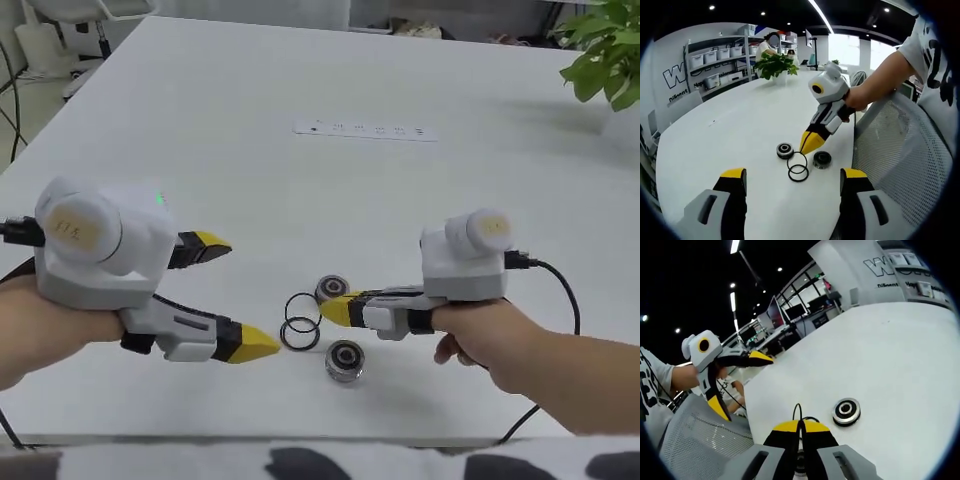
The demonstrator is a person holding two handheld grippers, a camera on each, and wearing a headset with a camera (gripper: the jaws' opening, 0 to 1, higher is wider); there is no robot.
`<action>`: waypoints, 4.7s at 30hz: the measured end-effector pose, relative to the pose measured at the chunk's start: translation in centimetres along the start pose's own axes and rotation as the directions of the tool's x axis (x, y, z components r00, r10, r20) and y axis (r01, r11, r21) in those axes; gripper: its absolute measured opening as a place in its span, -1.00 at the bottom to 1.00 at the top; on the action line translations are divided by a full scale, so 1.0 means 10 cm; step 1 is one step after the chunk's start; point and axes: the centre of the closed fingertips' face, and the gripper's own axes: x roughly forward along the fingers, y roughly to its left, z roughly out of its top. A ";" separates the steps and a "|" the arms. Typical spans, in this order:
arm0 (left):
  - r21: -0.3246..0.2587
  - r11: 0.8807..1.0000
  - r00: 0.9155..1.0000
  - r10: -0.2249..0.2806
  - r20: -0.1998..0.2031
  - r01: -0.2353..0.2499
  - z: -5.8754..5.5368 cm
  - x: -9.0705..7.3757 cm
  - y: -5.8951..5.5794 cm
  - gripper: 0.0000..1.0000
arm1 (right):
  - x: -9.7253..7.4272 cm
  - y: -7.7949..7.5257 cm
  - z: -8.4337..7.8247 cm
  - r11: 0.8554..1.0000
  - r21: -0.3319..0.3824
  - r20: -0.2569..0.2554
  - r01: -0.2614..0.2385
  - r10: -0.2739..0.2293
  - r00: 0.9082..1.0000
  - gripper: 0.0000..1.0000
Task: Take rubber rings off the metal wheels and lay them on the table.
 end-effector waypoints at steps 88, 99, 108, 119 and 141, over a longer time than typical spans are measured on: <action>-0.031 0.999 1.000 0.008 -0.006 -0.008 0.26 0.27 0.40 0.36 | -0.33 -0.45 0.31 0.985 -0.089 0.046 0.148 -0.144 0.989 -0.54; -0.055 0.998 1.000 -0.004 -0.008 0.004 0.28 0.42 0.44 0.32 | -0.36 -0.60 0.28 0.979 -0.112 0.043 0.173 -0.169 0.985 -0.51; -0.069 0.997 1.000 -0.021 -0.017 0.020 0.26 0.58 0.43 0.25 | -0.30 -0.66 0.19 0.974 -0.148 0.025 0.172 -0.170 0.985 -0.49; -0.083 0.995 0.998 -0.049 -0.027 0.046 0.21 0.75 0.38 0.14 | -0.20 -0.69 0.08 0.970 -0.190 -0.009 0.154 -0.159 0.987 -0.50; -0.087 0.993 0.995 -0.088 -0.055 0.083 0.11 1.04 0.28 -0.13 | -0.04 -0.69 -0.05 0.955 -0.267 -0.045 0.130 -0.147 0.988 -0.60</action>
